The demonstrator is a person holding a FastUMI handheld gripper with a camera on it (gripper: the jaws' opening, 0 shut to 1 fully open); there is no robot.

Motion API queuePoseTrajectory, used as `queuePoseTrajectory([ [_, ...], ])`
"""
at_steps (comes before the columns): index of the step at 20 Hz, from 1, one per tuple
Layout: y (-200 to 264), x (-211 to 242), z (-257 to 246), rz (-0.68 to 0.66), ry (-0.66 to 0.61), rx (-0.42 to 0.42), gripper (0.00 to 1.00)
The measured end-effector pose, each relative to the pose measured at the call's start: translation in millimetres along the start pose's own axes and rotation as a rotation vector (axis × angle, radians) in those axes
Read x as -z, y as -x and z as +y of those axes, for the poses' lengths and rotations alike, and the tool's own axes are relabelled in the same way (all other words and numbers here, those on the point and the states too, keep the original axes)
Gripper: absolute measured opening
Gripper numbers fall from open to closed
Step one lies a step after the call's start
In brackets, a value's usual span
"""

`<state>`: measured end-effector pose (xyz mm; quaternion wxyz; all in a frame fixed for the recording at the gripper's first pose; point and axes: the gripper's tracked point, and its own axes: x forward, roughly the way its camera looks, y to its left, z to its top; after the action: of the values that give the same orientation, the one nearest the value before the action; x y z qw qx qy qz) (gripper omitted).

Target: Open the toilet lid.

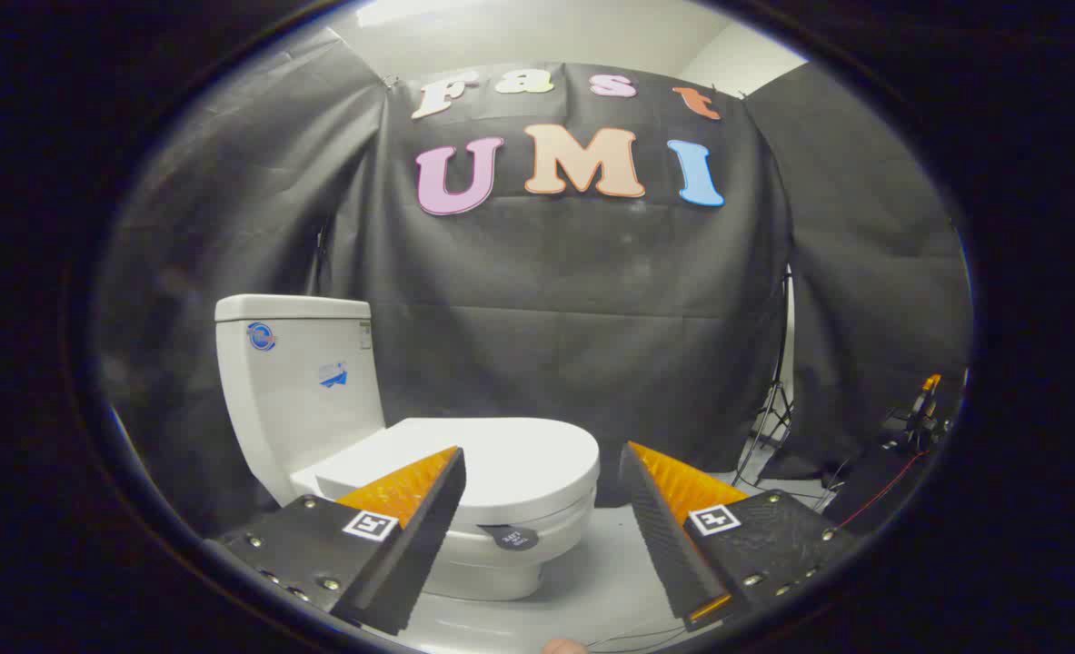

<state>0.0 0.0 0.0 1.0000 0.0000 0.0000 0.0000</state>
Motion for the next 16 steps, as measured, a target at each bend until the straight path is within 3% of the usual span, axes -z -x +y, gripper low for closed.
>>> queuePoseTrajectory([
  [16,-22.1,15.6,-10.6,0.038,-0.031,0.062,1.0],
])
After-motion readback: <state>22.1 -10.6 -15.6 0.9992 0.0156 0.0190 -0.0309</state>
